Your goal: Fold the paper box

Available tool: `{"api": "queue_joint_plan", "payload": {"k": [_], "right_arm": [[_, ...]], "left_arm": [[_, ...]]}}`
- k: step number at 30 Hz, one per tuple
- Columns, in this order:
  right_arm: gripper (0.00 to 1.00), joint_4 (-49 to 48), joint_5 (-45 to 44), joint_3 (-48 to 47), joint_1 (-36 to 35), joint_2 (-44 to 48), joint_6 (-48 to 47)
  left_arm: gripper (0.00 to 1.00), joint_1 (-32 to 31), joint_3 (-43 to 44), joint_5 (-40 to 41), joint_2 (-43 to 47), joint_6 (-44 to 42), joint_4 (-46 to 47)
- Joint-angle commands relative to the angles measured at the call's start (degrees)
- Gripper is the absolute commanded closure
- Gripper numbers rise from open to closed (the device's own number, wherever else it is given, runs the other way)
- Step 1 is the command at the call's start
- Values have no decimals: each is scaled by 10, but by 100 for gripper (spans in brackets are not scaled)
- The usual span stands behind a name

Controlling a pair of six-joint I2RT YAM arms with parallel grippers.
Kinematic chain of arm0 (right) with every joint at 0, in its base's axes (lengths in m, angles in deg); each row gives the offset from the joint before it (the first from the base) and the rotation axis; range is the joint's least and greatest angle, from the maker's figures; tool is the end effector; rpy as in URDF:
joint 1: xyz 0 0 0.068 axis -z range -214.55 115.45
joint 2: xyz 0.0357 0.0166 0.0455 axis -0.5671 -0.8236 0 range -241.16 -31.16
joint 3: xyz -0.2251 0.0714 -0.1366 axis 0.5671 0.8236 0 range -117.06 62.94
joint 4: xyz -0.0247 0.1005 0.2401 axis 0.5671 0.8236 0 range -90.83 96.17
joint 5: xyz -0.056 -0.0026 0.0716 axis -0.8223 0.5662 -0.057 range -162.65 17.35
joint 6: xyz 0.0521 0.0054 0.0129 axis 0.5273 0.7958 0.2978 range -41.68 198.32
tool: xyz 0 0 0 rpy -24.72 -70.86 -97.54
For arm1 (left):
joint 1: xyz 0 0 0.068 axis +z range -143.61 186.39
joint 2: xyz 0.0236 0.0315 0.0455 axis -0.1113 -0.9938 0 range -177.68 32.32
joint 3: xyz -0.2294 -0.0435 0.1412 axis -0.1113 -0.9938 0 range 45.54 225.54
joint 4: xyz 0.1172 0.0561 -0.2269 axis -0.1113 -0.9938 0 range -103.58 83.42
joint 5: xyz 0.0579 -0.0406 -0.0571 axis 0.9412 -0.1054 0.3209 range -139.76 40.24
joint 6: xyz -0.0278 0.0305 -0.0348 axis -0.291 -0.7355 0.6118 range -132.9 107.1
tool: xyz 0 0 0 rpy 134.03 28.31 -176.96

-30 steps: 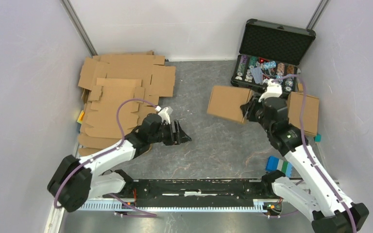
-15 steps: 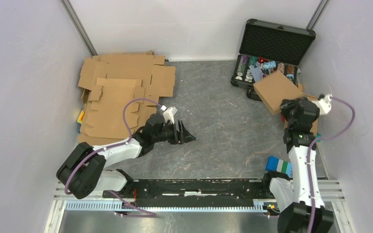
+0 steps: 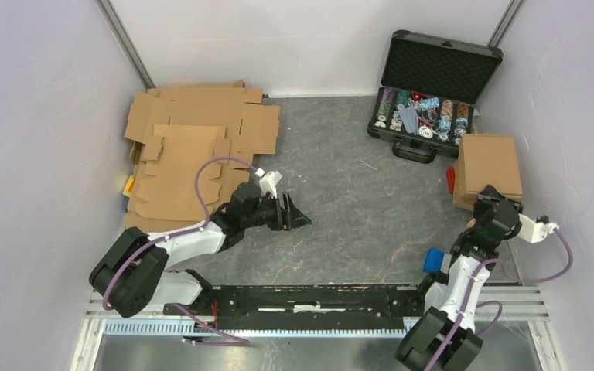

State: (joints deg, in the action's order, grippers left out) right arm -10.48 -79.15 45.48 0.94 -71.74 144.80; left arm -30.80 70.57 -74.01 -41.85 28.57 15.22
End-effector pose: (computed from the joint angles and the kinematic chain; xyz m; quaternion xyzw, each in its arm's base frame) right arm 0.1399 -0.1048 0.2187 0.6312 0.4662 0.1222 0.6077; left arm 0.1889 -0.1616 0.1725 0.0780 0.8386 -0.4610 0.2795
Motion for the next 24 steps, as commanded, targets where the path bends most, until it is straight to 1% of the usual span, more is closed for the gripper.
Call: {"api": "queue_joint_plan", "payload": {"k": [1, 4, 5, 7, 8, 10, 12, 14, 17, 19, 22, 24], "right_arm": [[95, -67, -1, 61, 45, 25, 58], [89, -30, -17, 57, 49, 17, 58], [77, -11, -25, 50, 49, 11, 60], [47, 65, -48, 17, 49, -4, 64], [33, 102, -56, -5, 49, -11, 56], [15, 162, -66, -46, 50, -21, 40], [4, 214, -87, -87, 49, -21, 29], [2, 266, -116, -122, 50, -18, 23], [2, 308, -133, -167, 50, -27, 3], [2, 326, -123, -186, 49, -42, -14], [2, 338, -96, -189, 49, -60, -29], [2, 362, -88, -193, 49, -64, -34]], "left_arm": [[31, 1, 1, -15, -9, -26, 35], [31, 1, 1, -15, -15, -27, 37], [31, 1, 2, -14, -16, -27, 36], [31, 1, 2, -14, -19, -28, 36], [32, 1, 3, -14, -20, -29, 36], [32, 1, 4, -13, -21, -31, 34], [32, 1, 6, -13, -21, -34, 31], [32, 1, 8, -12, -21, -36, 28], [32, 1, 10, -11, -23, -38, 23], [32, 1, 11, -10, -24, -39, 20], [32, 1, 12, -10, -26, -40, 18], [32, 1, 13, -9, -27, -41, 17]]}}
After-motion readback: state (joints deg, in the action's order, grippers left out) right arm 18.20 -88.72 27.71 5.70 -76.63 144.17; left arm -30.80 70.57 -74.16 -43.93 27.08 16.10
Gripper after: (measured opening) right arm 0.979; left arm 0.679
